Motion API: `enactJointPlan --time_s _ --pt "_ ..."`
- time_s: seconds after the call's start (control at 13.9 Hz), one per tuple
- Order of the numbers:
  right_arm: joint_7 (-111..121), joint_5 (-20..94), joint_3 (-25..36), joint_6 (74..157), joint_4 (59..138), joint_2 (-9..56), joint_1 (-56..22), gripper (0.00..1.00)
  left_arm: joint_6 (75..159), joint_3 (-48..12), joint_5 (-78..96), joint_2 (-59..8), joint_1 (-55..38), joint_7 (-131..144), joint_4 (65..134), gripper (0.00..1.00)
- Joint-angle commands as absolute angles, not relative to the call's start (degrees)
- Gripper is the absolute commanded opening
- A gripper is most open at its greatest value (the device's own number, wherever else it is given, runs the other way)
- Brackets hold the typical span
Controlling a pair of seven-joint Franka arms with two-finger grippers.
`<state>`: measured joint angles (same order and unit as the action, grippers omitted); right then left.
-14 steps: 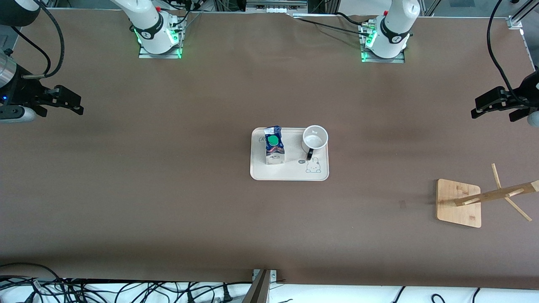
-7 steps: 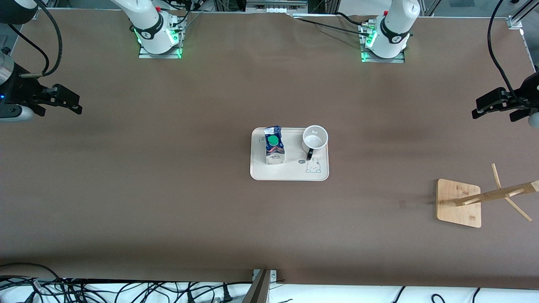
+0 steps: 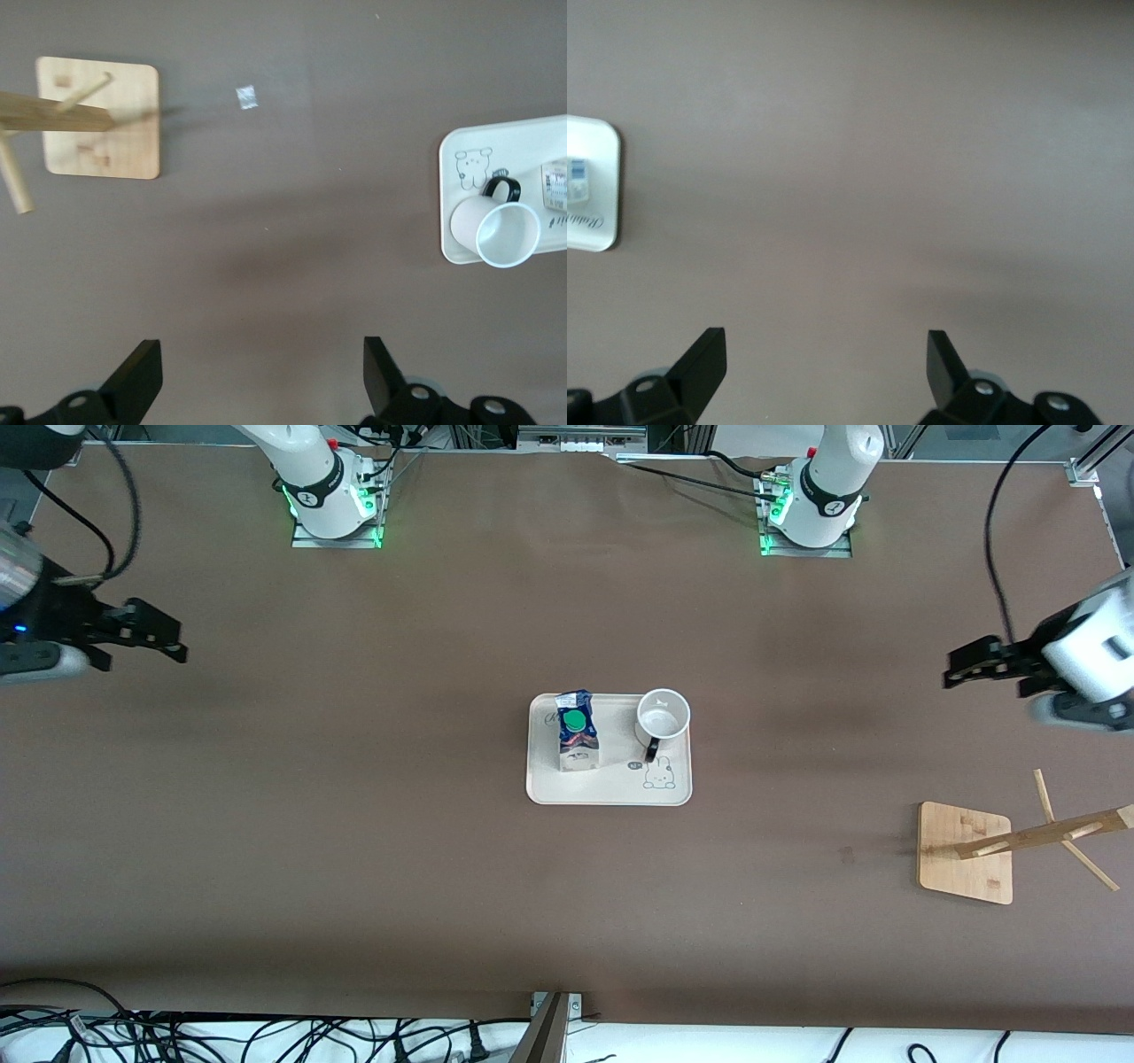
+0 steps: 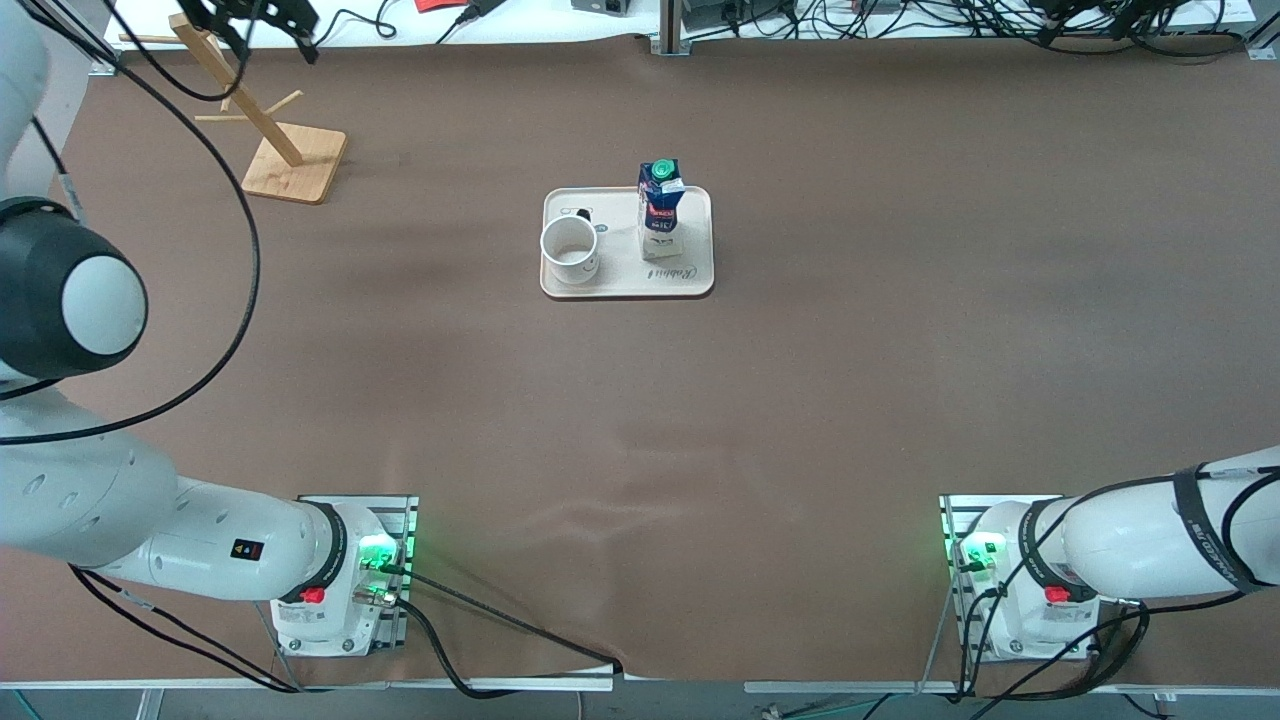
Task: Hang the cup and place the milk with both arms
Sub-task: 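Move the right gripper over the milk carton while the left gripper approaches the mug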
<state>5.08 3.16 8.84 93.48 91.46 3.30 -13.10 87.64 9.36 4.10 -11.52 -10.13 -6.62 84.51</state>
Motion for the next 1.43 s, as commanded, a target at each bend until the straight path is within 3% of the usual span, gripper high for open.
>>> enactJointPlan --time_s 0.0,0.43,0.93,1.36 --pt "1.96 5.96 6.77 92.81 89.65 6.66 -18.18 1.0 86.92 6.95 3.34 -14.75 -10.63 -6.07 84.02 1.0" --pt "-19.3 7.91 3.96 94.39 76.13 19.58 -29.07 1.0 87.54 4.13 3.6 -19.67 -11.69 -7.11 83.76 1.0" --pt "-36.02 7.82 3.96 114.06 75.32 30.48 -41.73 1.0 88.06 4.48 3.69 -24.6 -10.21 -7.21 81.57 1.0" --pt "-40.08 6.51 4.31 117.15 71.89 36.73 -46.05 1.0 93.43 4.48 3.51 -25.75 -5.02 -7.03 81.56 1.0"
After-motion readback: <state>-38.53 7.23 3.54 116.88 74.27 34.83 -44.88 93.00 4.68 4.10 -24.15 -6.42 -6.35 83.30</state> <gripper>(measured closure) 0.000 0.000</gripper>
